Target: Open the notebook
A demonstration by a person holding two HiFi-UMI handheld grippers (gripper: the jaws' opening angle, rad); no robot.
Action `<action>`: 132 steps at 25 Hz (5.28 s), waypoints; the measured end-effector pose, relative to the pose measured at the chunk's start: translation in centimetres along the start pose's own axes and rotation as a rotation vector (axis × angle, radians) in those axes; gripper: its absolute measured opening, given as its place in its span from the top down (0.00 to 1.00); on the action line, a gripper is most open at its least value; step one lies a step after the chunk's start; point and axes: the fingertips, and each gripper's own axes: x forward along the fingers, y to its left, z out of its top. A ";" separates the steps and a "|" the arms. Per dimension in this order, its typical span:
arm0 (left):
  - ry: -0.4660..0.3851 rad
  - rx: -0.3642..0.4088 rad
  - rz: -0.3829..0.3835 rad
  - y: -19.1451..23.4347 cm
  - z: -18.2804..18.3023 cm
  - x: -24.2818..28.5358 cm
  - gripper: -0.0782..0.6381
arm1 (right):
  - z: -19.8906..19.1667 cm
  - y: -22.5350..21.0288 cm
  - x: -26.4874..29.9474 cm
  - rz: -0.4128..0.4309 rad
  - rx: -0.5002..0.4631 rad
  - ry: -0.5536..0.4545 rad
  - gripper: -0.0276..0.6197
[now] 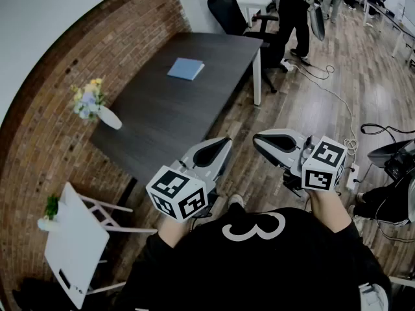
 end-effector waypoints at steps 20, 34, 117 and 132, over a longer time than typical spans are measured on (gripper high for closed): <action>0.009 -0.036 0.048 0.6 -1.2 -0.9 0.88 | -1.4 0.8 1.2 0.047 0.016 0.026 0.96; 0.003 -0.105 0.044 8.9 -1.3 1.4 0.88 | -2.5 -5.0 8.1 0.035 0.067 0.103 0.96; 0.385 -0.187 0.914 65.2 -8.9 35.5 0.60 | -3.9 -64.4 38.9 0.455 0.285 0.454 0.96; 0.582 -0.061 1.064 69.0 -14.1 36.7 0.53 | -5.9 -67.1 36.9 0.394 0.325 0.503 0.96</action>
